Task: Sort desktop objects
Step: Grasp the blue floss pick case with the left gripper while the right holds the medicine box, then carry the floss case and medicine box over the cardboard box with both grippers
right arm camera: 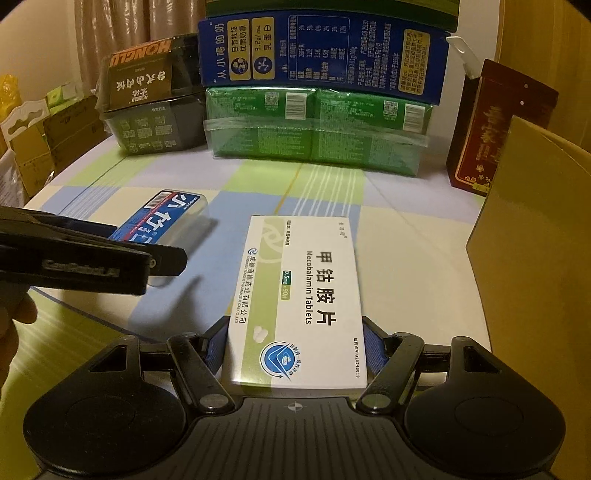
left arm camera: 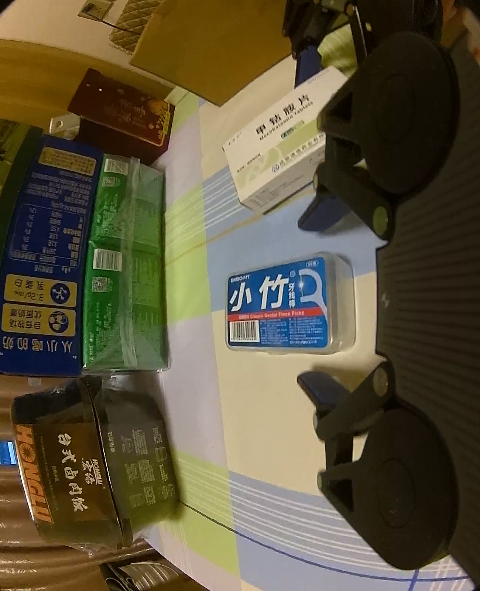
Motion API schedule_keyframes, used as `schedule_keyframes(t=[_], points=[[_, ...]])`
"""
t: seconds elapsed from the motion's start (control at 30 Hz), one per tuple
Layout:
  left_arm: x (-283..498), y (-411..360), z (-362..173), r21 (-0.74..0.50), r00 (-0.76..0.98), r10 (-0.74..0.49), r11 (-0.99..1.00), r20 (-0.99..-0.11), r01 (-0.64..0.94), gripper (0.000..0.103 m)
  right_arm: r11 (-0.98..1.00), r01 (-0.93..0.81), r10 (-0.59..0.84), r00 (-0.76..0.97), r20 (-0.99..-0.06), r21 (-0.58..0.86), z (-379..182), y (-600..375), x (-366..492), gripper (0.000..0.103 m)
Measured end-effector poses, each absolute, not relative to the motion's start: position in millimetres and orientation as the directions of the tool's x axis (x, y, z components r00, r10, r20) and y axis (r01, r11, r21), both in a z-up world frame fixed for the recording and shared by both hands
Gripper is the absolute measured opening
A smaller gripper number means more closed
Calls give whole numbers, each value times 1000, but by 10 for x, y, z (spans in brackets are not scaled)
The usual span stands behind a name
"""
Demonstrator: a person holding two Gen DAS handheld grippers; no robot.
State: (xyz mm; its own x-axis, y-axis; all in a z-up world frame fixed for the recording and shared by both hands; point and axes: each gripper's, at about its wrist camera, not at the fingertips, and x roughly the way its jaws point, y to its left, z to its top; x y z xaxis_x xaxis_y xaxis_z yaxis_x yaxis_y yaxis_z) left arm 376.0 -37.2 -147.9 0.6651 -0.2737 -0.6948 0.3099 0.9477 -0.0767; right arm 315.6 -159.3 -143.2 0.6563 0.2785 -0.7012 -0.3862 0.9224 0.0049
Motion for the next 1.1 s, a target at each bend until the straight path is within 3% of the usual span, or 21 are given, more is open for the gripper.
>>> schedule_keyframes(t=[0.07,0.43,1.1], points=[[3767,-365,-1494,-73,671,-266,950,-692,303,53,923,-384,277,657,-701,5,-1434,-1591,3156,68],[3451,-307,-1449,-48,665,-216,964,-715,261,53,937,-349,243,624,-743,13,-1391,-1637,3047,68],[1956,-123,-1201,-66,607,-209,966,-766,250,53,921,-380,283,498,-820,87,-1132,-1783,2103,68]])
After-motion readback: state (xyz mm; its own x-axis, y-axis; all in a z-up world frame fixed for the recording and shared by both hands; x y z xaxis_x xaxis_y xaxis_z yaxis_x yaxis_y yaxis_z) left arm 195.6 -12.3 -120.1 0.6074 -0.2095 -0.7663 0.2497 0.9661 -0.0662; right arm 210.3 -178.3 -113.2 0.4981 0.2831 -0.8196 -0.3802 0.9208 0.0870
